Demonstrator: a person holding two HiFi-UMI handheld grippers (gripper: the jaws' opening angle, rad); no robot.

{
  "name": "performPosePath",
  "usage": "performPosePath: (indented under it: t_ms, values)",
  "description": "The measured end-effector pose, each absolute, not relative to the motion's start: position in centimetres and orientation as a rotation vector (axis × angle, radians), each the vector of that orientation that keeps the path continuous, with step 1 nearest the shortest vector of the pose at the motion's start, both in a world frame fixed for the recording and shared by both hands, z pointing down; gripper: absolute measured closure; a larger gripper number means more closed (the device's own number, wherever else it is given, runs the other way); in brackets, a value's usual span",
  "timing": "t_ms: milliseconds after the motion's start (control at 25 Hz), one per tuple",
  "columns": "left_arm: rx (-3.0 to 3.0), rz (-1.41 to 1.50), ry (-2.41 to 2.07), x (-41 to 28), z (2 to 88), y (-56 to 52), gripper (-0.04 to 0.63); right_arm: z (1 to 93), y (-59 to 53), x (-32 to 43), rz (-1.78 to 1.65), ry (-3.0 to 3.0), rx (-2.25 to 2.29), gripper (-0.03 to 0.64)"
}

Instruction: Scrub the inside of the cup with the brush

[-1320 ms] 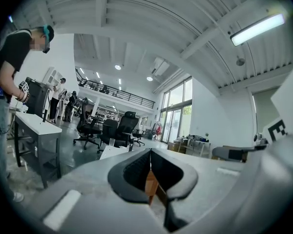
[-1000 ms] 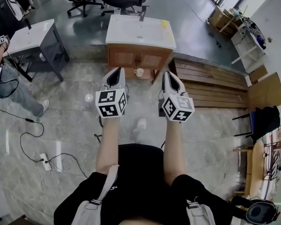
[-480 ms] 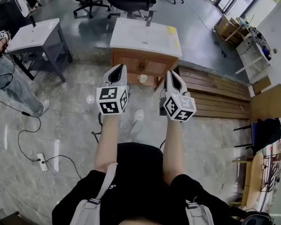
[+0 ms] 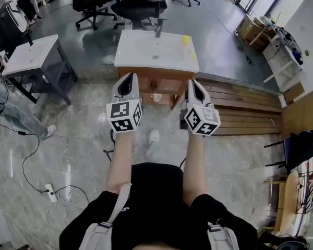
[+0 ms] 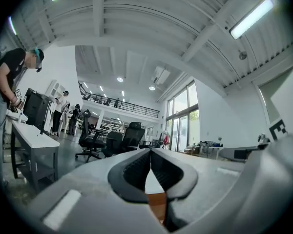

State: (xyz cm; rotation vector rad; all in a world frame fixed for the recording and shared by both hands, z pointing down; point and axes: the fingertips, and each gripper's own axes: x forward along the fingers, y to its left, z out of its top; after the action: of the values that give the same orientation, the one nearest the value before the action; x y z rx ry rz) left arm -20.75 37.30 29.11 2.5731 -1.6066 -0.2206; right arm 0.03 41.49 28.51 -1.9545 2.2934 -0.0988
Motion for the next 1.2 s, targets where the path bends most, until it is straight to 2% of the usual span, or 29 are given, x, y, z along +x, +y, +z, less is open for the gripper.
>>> performPosePath:
  t_ms: [760, 1200]
  values:
    - [2.462, -0.111, -1.766, -18.5, 32.9, 21.5, 0.595, 33.4, 21.5, 1.4, -0.34, 2.441, -1.724, 0.62]
    - [2.433, -0.061, -1.831, -16.5, 32.4, 10.8, 0.595, 32.9, 9.3, 3.6, -0.396, 2.458, -1.609, 0.619]
